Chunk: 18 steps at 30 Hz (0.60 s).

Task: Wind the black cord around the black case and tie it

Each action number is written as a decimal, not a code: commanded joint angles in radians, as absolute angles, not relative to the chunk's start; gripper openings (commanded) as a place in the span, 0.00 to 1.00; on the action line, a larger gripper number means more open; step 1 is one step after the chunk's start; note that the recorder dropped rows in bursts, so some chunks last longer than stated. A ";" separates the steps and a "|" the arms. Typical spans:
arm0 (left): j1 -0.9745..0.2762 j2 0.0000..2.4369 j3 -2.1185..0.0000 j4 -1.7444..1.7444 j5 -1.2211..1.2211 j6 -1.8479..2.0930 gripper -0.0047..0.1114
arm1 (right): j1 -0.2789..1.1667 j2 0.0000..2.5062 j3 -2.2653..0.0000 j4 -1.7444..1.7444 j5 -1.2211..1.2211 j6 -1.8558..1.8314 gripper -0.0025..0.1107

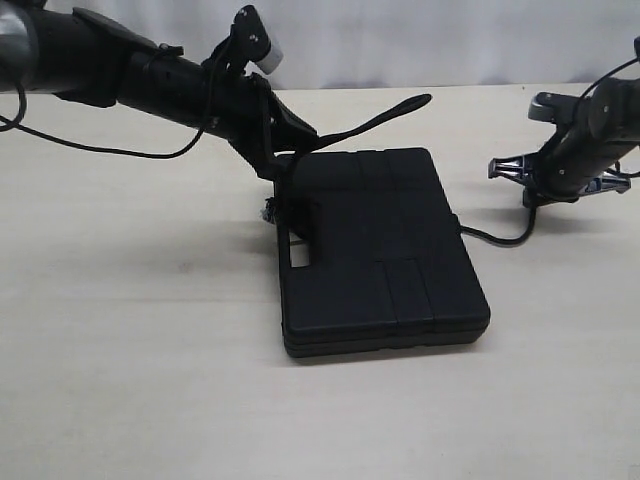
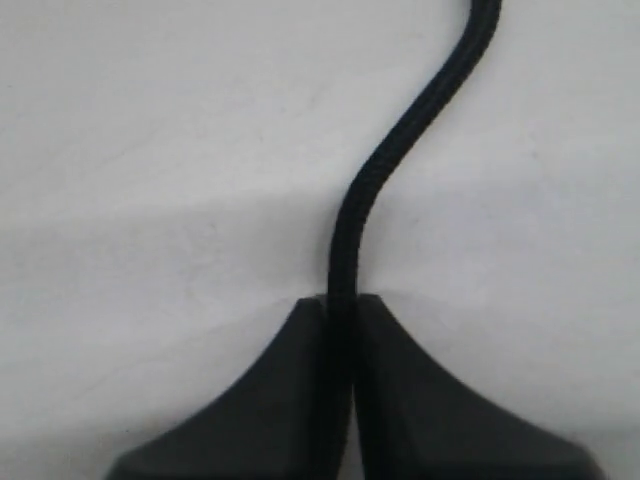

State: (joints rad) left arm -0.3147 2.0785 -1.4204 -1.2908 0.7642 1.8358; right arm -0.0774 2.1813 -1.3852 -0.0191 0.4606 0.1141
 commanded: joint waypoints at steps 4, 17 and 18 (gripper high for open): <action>-0.315 2.069 -1.420 -1.305 0.772 1.841 0.04 | -0.043 2.208 -1.342 0.018 0.423 -0.252 0.06; -0.315 2.069 -1.420 -1.321 0.768 1.864 0.04 | -0.019 2.056 -0.873 -0.282 -0.433 -0.253 0.06; -0.315 2.069 -1.420 -1.321 0.768 1.864 0.04 | -0.022 2.047 -0.842 -0.373 -0.495 -0.176 0.06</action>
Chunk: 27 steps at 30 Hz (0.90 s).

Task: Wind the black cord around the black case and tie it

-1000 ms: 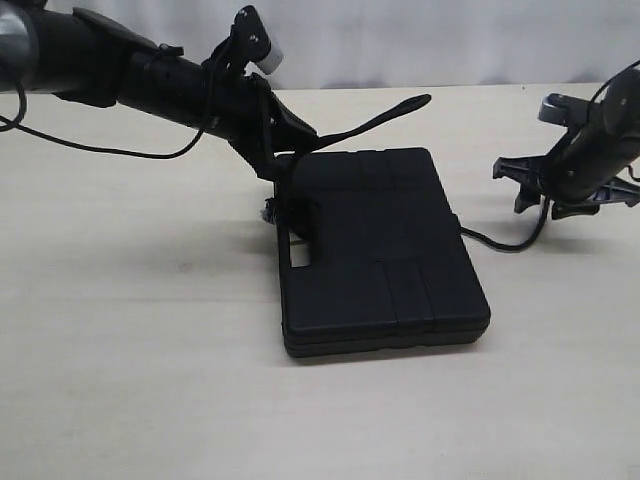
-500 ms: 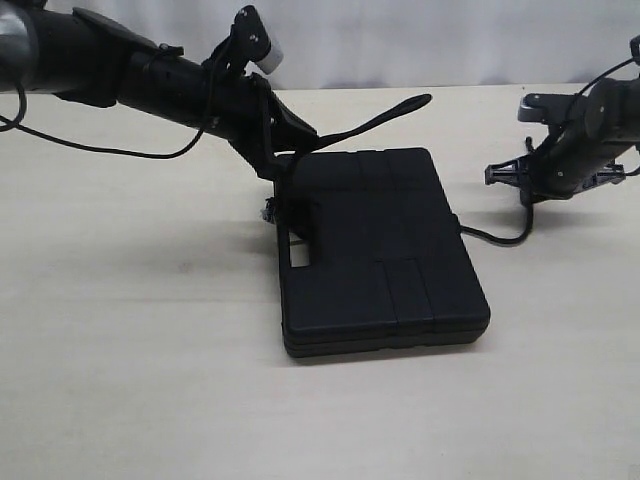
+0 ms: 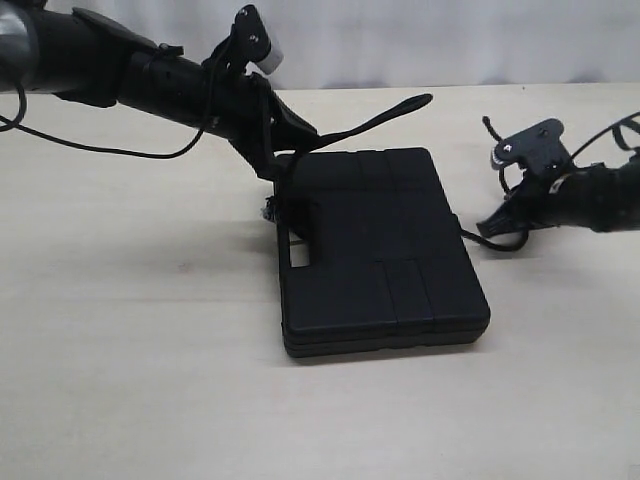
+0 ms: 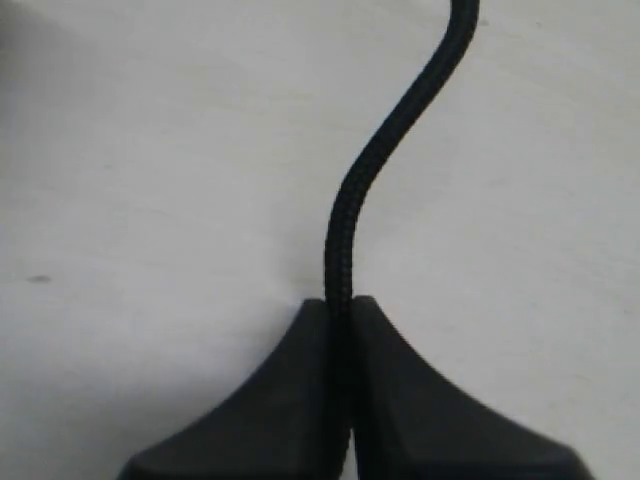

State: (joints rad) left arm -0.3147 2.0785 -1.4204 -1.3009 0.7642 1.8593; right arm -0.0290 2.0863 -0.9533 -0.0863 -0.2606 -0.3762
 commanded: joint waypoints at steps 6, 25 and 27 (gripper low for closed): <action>-0.315 2.069 -1.420 -1.359 0.741 1.864 0.04 | -0.023 1.994 -0.798 -0.465 -0.556 -0.120 0.06; -0.315 2.069 -1.420 -1.424 0.782 1.752 0.04 | -0.021 1.863 -0.645 -0.823 -0.766 -0.058 0.06; -0.315 2.077 -1.420 -1.380 0.755 1.793 0.04 | -0.021 1.863 -0.645 -0.823 -0.781 -0.059 0.06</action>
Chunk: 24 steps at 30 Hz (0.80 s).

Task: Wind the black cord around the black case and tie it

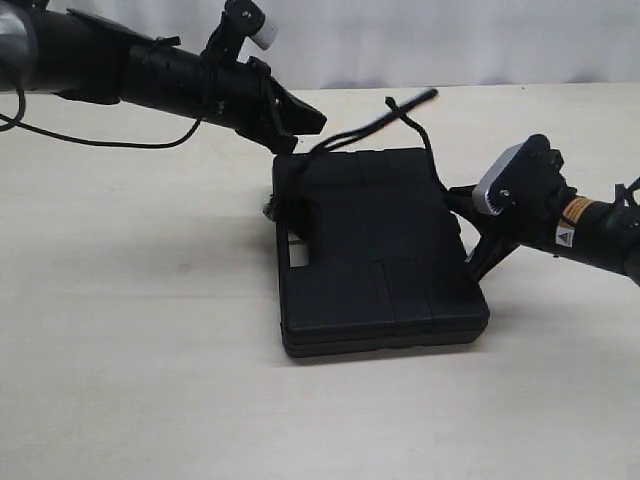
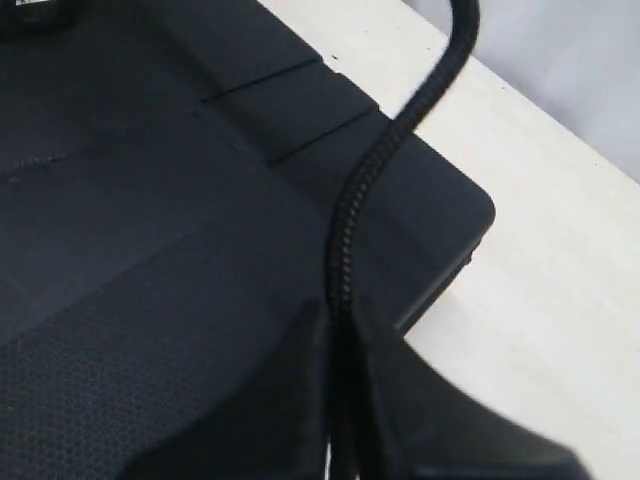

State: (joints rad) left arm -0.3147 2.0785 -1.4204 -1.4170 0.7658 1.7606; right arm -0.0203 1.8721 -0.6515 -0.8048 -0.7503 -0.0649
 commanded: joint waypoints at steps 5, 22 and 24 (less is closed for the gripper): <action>-0.315 2.130 -1.420 -1.398 0.754 1.913 0.04 | -0.021 1.863 -0.645 -0.823 -0.828 -0.039 0.06; -0.315 2.134 -1.420 -1.409 0.995 2.081 0.04 | -0.021 1.863 -0.645 -0.823 -0.963 -0.017 0.06; -0.315 2.134 -1.420 -1.431 0.993 2.097 0.04 | -0.021 1.863 -0.645 -0.827 -1.011 -0.010 0.06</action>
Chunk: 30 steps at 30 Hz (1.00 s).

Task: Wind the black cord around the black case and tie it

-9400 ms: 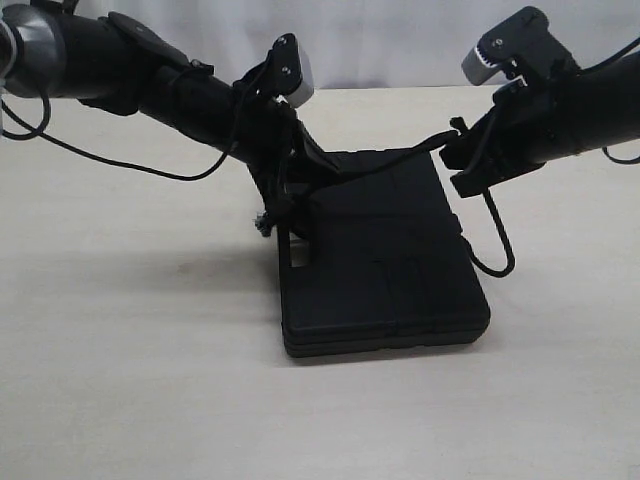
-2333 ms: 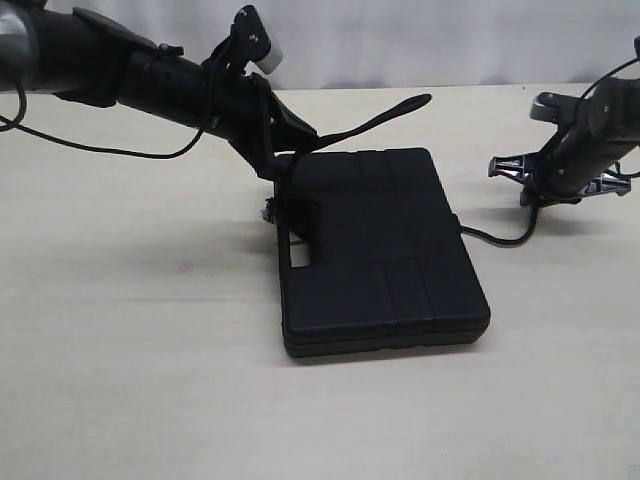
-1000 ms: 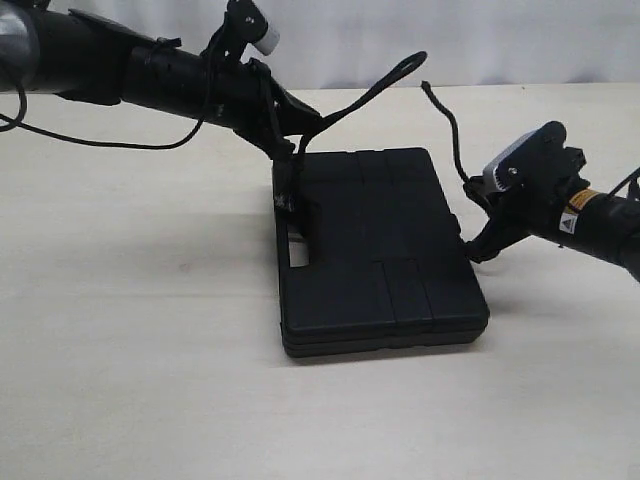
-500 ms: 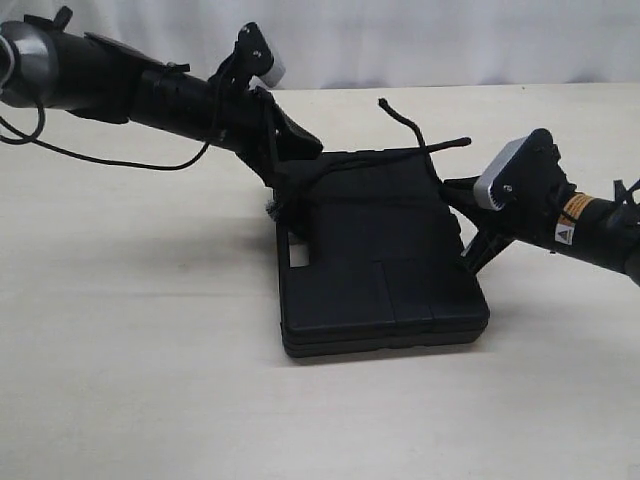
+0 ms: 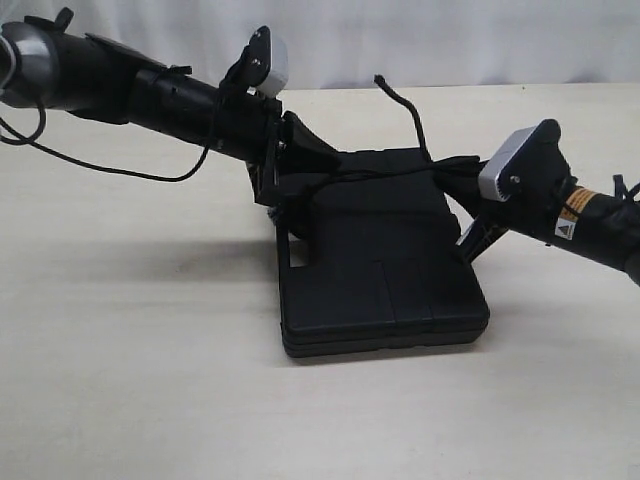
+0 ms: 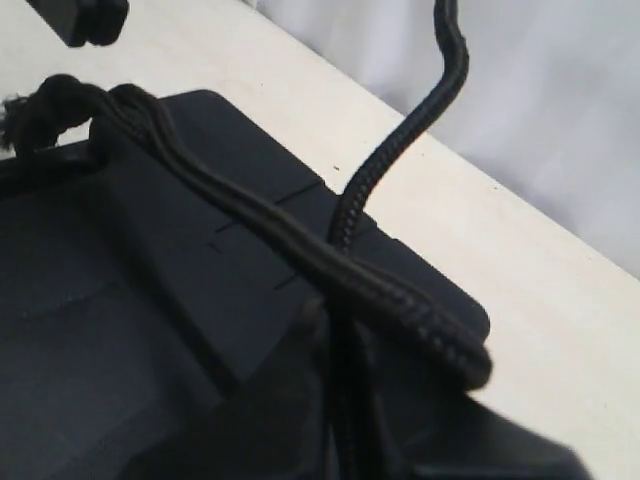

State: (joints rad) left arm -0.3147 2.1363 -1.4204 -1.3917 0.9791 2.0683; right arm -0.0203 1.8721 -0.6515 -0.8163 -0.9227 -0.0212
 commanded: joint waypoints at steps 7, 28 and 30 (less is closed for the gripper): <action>-0.315 2.134 -1.420 -1.537 0.986 2.097 0.08 | -0.021 1.863 -0.645 -0.827 -1.107 -0.010 0.06; -0.413 2.135 -1.420 -1.363 0.801 2.144 0.48 | -0.021 1.863 -0.645 -0.777 -1.049 0.024 0.06; -0.457 2.135 -1.420 -1.341 0.694 2.144 0.51 | -0.021 1.863 -0.645 -0.777 -1.049 0.024 0.06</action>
State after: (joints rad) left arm -0.4079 2.1363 -1.4204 -1.3714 0.8190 2.1107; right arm -0.0203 1.8721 -0.6515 -0.7800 -1.0538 0.0169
